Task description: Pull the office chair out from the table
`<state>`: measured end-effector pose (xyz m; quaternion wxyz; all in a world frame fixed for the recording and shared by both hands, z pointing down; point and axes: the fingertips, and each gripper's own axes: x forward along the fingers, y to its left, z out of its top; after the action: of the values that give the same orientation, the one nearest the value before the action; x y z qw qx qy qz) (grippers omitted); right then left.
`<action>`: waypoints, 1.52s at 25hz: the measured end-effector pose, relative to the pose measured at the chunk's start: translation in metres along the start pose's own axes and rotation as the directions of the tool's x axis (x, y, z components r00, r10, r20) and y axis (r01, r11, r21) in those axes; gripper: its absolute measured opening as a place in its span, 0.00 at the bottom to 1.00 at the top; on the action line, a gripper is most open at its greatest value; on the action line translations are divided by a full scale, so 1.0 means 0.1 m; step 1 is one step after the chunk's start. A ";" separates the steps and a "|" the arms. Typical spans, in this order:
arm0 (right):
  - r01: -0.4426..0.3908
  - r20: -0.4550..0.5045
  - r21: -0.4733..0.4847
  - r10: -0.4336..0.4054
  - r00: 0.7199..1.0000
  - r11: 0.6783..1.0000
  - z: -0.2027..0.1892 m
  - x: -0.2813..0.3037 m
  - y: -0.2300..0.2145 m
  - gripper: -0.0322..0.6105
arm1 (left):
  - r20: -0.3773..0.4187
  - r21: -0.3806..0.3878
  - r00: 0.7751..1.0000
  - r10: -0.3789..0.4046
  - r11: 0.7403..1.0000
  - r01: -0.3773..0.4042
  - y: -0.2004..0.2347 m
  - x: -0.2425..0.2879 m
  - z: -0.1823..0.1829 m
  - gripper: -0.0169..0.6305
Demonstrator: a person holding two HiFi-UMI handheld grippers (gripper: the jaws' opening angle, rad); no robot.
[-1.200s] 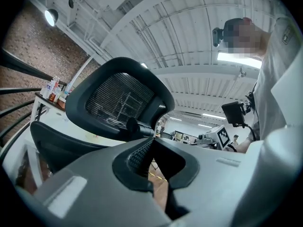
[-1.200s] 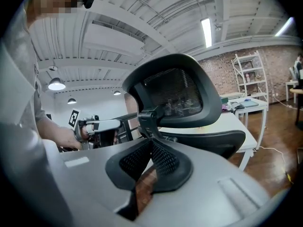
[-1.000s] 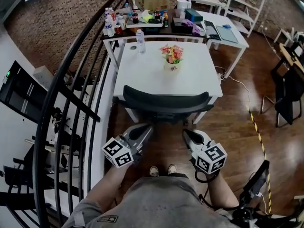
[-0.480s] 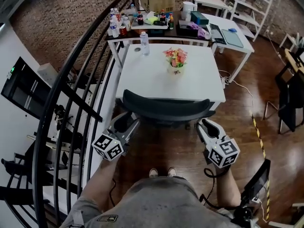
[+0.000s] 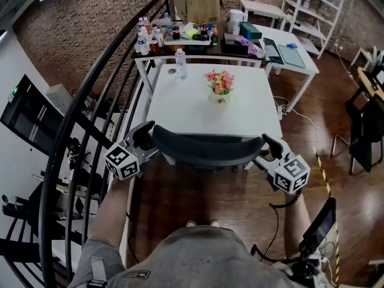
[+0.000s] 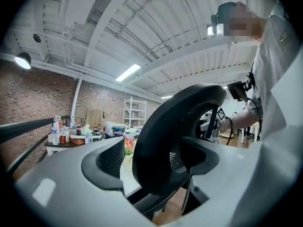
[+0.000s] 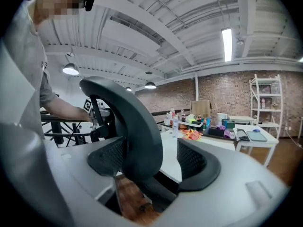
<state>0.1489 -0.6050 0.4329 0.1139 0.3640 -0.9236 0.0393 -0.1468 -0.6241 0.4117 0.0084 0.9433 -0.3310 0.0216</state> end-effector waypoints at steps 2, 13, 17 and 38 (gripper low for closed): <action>-0.048 -0.004 -0.022 0.047 0.999 0.999 0.03 0.09 0.04 0.58 | -0.002 0.011 0.998 -0.055 0.998 0.055 -0.04 0.10 0.05 0.57; -0.209 -0.077 -0.075 0.203 0.976 0.975 0.06 0.43 0.27 0.41 | -0.113 0.028 0.969 -0.221 0.974 0.225 -0.25 0.52 -0.03 0.54; -0.228 -0.090 -0.073 0.221 0.971 0.971 0.06 0.43 0.28 0.38 | -0.120 0.022 0.965 -0.234 0.971 0.238 -0.25 0.50 -0.04 0.50; -0.219 -0.116 -0.048 0.212 0.970 0.975 0.00 0.16 0.52 0.38 | -0.138 -0.001 0.944 -0.301 0.953 0.304 -0.59 0.27 -0.03 0.44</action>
<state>0.1018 -0.5776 0.4371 0.1704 0.2551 -0.9508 0.0436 -0.0891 -0.5942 0.4158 0.0245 0.9793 -0.1808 0.0879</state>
